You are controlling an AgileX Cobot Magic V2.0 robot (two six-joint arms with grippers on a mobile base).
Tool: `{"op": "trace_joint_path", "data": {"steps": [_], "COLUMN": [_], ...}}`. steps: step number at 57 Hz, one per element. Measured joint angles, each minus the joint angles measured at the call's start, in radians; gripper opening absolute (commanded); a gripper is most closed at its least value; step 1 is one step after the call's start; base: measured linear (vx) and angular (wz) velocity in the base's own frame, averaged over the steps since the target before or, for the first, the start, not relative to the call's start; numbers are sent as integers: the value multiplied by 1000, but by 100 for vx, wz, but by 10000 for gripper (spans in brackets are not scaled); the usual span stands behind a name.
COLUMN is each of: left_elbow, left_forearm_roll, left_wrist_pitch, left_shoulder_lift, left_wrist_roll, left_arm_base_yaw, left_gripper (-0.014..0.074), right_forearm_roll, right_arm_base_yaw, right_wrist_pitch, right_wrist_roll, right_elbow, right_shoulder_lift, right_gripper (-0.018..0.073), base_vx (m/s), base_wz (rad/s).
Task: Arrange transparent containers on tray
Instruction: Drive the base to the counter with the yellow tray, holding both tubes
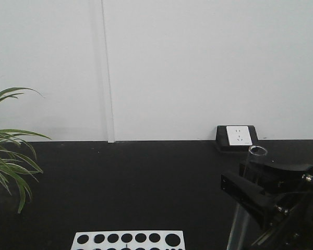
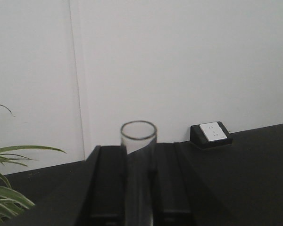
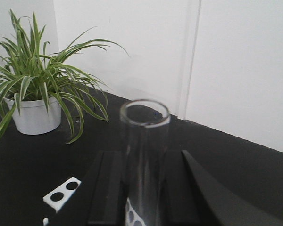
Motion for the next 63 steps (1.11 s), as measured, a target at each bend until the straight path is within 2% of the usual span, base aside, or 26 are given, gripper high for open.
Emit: {"op": "trace_joint_path", "data": {"steps": [32, 63], "left_elbow": [0, 0], "left_forearm_roll": [0, 0], "left_wrist_pitch": [1, 1], "left_shoulder_lift": [0, 0], "left_wrist_roll": [0, 0], "left_arm_base_yaw": [0, 0], "left_gripper": [114, 114], "right_forearm_roll": [0, 0], "right_arm_base_yaw": [0, 0], "right_wrist_pitch": [0, 0], "right_wrist_roll": [0, 0], "right_elbow": [0, 0], "right_shoulder_lift": [0, 0], "right_gripper": [127, 127], "base_vx": [-18, -30], "base_wz": [3, 8]}}
